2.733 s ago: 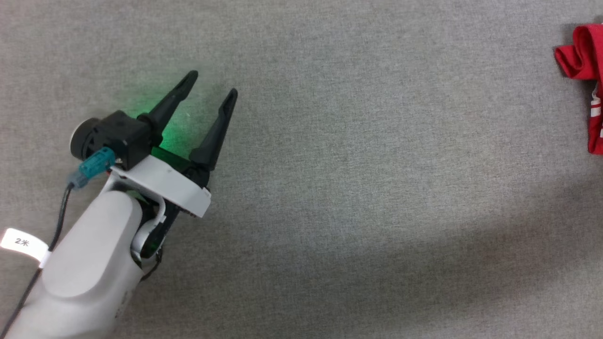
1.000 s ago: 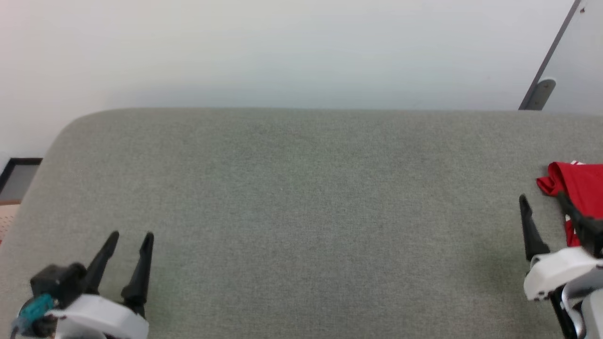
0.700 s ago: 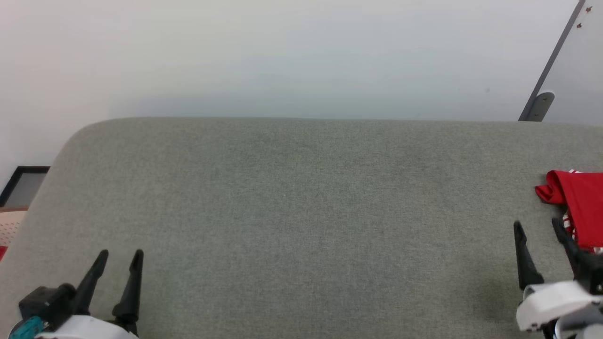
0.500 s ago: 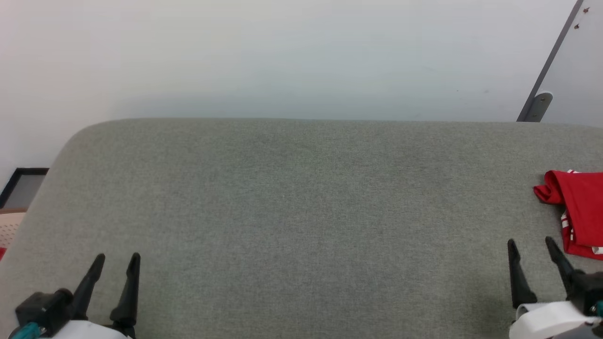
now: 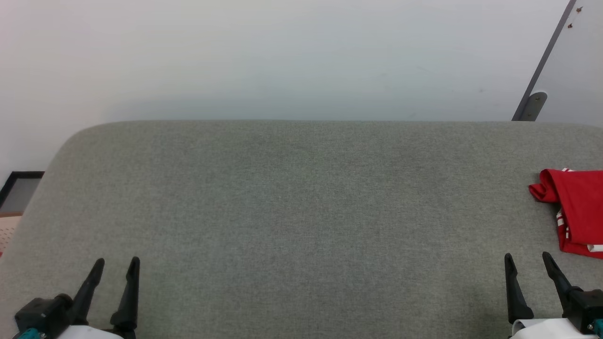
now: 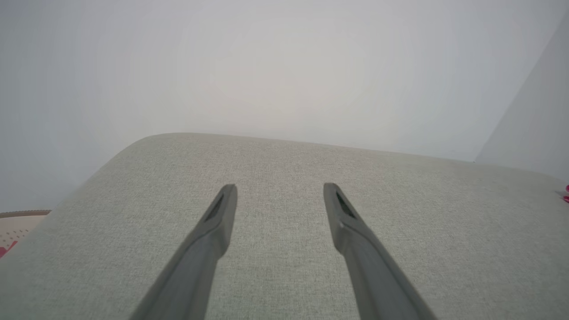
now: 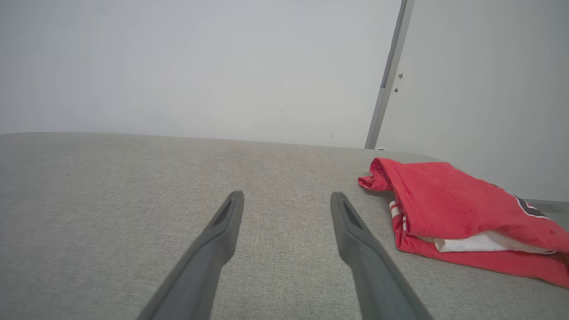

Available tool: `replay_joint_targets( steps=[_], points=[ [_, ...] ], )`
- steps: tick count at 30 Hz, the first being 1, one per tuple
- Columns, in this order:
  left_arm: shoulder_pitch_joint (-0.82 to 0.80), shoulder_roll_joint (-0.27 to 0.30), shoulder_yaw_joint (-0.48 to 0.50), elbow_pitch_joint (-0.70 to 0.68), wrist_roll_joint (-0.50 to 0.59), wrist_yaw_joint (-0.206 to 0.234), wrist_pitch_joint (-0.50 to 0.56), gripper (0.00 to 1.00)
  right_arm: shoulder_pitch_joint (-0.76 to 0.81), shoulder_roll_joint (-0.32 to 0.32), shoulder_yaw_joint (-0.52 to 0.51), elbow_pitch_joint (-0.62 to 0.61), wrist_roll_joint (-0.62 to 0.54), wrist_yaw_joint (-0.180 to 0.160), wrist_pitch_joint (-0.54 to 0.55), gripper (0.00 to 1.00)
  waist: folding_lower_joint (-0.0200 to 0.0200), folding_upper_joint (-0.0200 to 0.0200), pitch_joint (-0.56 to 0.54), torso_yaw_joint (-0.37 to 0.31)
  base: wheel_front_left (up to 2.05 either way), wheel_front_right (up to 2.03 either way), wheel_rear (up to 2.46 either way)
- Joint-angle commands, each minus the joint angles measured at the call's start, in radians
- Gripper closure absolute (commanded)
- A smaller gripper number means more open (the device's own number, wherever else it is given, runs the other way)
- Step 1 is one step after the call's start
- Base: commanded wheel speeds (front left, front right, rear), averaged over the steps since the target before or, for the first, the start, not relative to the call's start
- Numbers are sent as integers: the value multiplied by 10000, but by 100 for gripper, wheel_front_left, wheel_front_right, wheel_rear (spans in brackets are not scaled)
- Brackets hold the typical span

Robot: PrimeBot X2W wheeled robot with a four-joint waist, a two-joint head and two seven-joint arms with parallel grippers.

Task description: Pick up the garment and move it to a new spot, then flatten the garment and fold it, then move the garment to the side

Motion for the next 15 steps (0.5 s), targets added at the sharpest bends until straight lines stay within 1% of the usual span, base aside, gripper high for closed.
replay_joint_targets(
  steps=[1, 8, 11, 12, 15],
  points=[
    [78, -39, 24, -65, 63, 13, 7, 0, 84, 63, -21, -66, -49, -21, -41, 0, 0, -1, -1, -10, 0, 0, 0],
    [78, -110, 30, -139, -32, 13, 7, 0, 205, 150, -79, -124, -58, -21, -41, 0, 0, -1, -12, -14, 0, 0, 0],
    [80, -135, 75, -254, 83, 13, 7, 0, 199, 163, -102, -111, 0, -21, -41, 0, 0, -1, -15, 7, 0, 0, 0],
    [6, -121, 66, -252, 32, 2, 4, 100, 119, 143, -94, -80, 11, 0, 1, 100, 0, -1, -15, 5, 0, 0, 0],
    [132, -407, -38, 13, 19, 0, 8, 100, 253, 215, -79, 228, 4, 0, 40, 100, 0, -1, -17, 4, 0, 0, 0]
  ],
)
